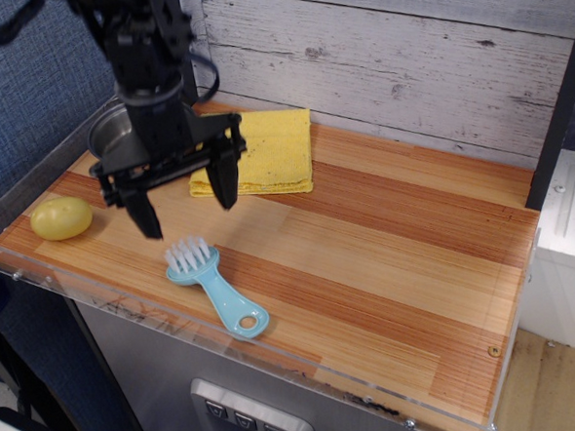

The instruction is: Move blue brush towards upper right corner of table.

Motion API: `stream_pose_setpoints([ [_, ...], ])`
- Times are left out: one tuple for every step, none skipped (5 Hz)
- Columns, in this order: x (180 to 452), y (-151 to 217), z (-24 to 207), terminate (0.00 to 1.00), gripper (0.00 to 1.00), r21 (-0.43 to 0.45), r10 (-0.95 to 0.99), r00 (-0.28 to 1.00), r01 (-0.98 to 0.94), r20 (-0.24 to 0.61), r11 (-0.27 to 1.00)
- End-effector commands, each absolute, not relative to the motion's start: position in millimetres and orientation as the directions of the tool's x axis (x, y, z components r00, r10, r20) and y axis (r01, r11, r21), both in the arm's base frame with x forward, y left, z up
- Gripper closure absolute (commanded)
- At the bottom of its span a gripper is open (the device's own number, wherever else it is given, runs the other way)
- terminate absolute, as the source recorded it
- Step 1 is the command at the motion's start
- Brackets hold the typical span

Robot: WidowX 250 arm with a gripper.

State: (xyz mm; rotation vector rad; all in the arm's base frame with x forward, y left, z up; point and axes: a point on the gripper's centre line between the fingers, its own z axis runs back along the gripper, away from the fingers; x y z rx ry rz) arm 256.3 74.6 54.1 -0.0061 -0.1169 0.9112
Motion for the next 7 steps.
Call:
stream_pose_setpoints([
  [246,73,50,0.00,0.00,-0.030,0.712,0.687,-0.716,0.147,0.697],
  [240,75,42,0.00,0.00,-0.013,0.707,0.694,-0.713,0.136,0.701],
  [236,78,32,0.00,0.00,0.006,0.704,0.697,-0.711,0.140,0.703],
  [237,78,27,0.00,0.00,0.020,0.697,0.701,-0.707,0.152,0.707],
  [241,74,29,0.00,0.00,0.016,0.697,0.698,-0.709,0.164,0.705],
  [243,72,28,0.00,0.00,0.010,0.697,0.697,-0.708,0.170,0.706],
  [244,73,29,0.00,1.00,0.003,0.686,0.702,-0.699,0.190,0.715],
])
